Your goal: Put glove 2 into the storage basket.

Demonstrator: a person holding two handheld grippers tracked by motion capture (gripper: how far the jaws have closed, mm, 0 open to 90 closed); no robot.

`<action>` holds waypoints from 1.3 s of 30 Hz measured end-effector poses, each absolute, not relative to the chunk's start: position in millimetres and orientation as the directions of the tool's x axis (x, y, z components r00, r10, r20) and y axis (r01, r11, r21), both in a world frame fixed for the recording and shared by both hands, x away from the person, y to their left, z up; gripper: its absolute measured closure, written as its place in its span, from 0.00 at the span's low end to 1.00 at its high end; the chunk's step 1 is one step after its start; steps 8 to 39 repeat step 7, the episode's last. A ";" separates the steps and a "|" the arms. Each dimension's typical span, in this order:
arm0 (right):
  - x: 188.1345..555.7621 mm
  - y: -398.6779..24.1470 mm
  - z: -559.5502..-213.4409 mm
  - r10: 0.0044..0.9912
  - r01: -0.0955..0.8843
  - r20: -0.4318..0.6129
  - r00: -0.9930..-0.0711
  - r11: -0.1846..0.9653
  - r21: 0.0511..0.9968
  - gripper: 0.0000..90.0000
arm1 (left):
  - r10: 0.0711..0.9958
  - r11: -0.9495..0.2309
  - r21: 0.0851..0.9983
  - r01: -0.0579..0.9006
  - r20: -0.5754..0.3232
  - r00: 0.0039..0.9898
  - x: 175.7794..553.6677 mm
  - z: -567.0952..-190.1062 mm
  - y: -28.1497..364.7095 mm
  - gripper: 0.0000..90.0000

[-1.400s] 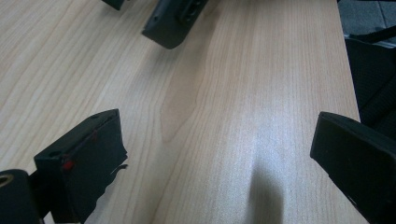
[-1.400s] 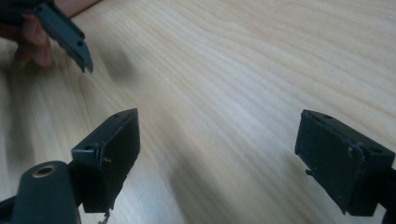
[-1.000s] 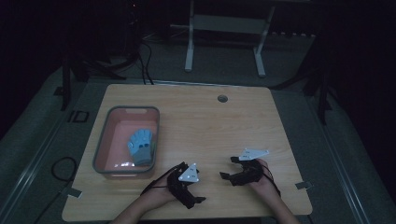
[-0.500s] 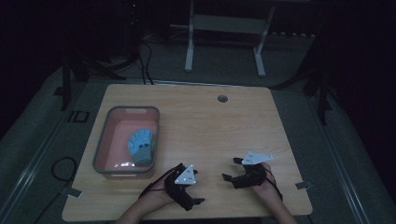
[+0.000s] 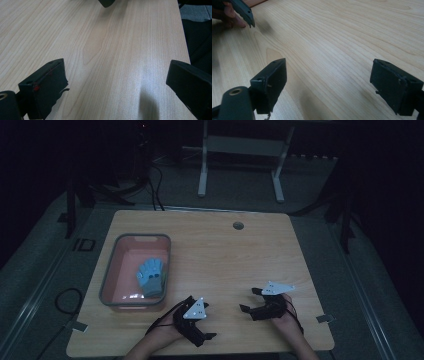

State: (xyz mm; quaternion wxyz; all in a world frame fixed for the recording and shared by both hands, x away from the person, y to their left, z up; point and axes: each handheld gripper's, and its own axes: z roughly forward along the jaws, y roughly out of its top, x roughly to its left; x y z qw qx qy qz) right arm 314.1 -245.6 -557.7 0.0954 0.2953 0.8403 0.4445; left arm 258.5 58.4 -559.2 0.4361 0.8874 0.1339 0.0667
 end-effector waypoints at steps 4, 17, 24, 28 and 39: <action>314.6 -246.0 -557.7 0.589 0.415 0.101 -0.802 0.427 0.804 0.16 | 0.298 -0.583 0.792 0.179 0.004 0.954 258.9 -560.1 58.5 0.04; 314.7 -246.0 -557.7 0.589 0.415 0.101 -0.802 0.427 0.803 0.16 | 0.298 -0.580 0.795 0.178 0.004 0.954 258.9 -559.9 58.9 0.05; 314.7 -246.0 -557.7 0.589 0.415 0.101 -0.802 0.427 0.803 0.16 | 0.298 -0.580 0.795 0.178 0.004 0.954 258.9 -559.9 58.9 0.05; 314.7 -246.0 -557.7 0.589 0.415 0.101 -0.802 0.427 0.803 0.16 | 0.298 -0.580 0.795 0.178 0.004 0.954 258.9 -559.9 58.9 0.05; 314.7 -246.0 -557.7 0.589 0.415 0.101 -0.802 0.427 0.803 0.16 | 0.298 -0.580 0.795 0.178 0.004 0.954 258.9 -559.9 58.9 0.05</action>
